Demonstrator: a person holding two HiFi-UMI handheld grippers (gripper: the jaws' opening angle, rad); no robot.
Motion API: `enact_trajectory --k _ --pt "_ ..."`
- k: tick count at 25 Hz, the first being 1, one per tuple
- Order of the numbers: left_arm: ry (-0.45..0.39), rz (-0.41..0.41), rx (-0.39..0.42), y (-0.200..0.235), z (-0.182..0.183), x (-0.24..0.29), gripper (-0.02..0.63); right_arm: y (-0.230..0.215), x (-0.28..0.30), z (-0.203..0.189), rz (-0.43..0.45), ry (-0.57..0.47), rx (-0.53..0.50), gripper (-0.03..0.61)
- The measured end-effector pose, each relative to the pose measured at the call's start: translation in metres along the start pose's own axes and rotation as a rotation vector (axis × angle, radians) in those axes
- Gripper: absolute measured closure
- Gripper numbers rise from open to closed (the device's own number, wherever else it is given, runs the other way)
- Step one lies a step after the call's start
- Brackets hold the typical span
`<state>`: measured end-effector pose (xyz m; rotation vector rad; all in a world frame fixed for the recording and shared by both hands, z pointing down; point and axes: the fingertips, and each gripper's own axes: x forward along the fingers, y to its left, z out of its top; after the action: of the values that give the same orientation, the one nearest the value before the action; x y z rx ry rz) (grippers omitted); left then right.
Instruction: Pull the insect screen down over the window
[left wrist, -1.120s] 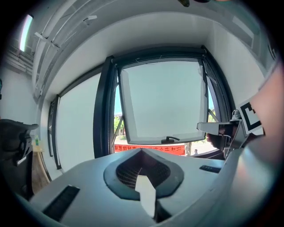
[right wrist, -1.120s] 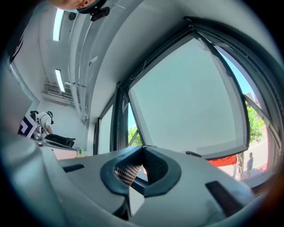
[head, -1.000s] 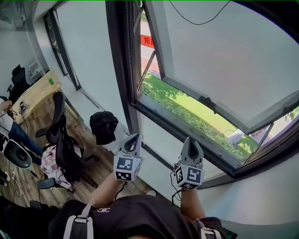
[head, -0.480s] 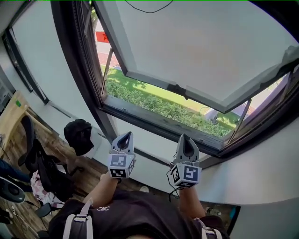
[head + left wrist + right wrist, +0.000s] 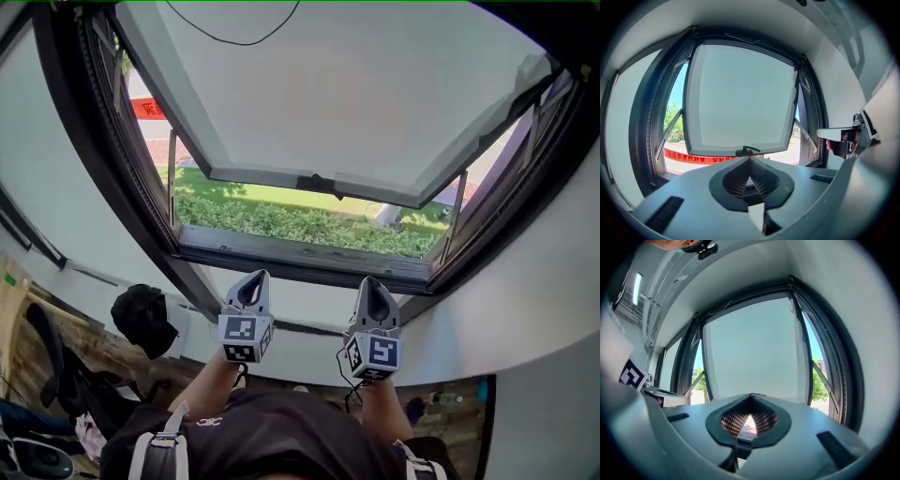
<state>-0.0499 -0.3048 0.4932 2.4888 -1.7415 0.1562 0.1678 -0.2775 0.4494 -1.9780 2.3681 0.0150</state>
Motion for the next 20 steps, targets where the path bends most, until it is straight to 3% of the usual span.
enact_trajectory --k 6,14,17,20 --pt "-0.012 -0.023 0.02 0.039 0.007 0.009 0.601 0.022 0.013 -0.002 -0.074 -0.003 -0.013 0.574" --pt "-0.02 -0.011 0.063 0.091 0.02 0.021 0.601 0.041 0.041 0.002 -0.099 -0.004 -0.07 0.574" --pt "-0.019 -0.008 0.089 0.105 0.023 0.025 0.601 0.044 0.047 0.013 -0.054 -0.017 -0.137 0.574" --pt "-0.045 0.008 0.131 0.117 0.031 0.03 0.603 0.035 0.053 0.031 -0.074 -0.033 -0.27 0.574"
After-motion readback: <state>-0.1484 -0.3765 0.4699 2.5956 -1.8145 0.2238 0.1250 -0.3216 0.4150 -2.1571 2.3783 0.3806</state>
